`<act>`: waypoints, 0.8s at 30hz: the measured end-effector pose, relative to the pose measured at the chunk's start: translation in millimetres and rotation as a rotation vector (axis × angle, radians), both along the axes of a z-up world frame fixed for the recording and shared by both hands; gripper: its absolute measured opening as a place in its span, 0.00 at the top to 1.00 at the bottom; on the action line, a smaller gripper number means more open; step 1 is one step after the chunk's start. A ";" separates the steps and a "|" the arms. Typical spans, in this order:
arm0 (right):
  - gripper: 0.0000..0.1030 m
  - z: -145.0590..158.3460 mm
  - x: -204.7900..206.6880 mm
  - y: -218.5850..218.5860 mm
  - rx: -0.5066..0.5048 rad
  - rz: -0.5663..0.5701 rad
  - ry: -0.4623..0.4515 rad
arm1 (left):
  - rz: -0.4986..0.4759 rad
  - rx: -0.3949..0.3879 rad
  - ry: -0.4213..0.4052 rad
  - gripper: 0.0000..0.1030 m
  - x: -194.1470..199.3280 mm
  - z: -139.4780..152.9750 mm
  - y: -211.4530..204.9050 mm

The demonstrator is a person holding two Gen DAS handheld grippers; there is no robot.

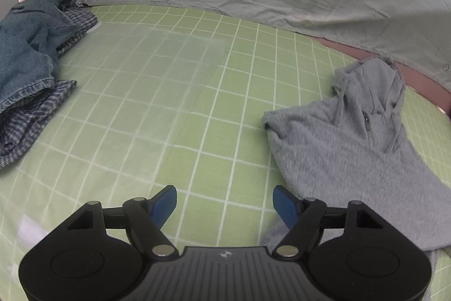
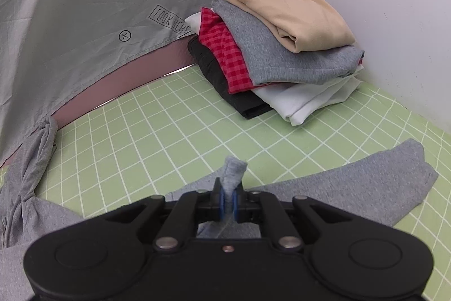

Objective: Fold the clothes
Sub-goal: 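Grasp the other grey sleeve with the right tool and lift it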

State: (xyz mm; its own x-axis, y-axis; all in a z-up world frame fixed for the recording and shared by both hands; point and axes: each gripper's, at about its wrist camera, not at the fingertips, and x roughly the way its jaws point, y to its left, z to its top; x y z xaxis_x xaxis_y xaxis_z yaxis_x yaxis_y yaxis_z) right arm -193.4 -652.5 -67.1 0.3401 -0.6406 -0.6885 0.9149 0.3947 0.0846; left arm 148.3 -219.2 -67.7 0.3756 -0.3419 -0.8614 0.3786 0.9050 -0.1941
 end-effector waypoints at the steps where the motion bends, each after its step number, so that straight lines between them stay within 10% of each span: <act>1: 0.94 -1.1 0.5 -0.1 0.002 -0.002 0.003 | 0.005 -0.046 0.033 0.33 8.2 -4.4 -1.7; 9: 0.94 -14.8 -1.7 -8.3 0.056 -0.062 -0.015 | 0.054 -0.238 0.164 0.45 58.3 -43.0 -21.9; 13: 0.94 -20.5 -1.5 -8.7 0.064 -0.070 0.001 | 0.023 -0.267 0.181 0.87 73.0 -46.0 -36.9; 24: 0.94 -28.1 -3.0 -10.7 0.068 -0.064 0.033 | 0.091 -0.259 0.024 0.94 114.2 -23.4 -47.0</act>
State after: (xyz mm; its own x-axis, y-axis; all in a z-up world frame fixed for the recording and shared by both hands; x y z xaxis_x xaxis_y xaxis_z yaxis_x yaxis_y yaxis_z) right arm -196.4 -663.2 -95.3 0.2763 -0.6115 -0.7414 0.9407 0.3301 0.0784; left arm 262.5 -266.2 -91.1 0.3951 -0.5176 -0.7589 0.2903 0.8542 -0.4314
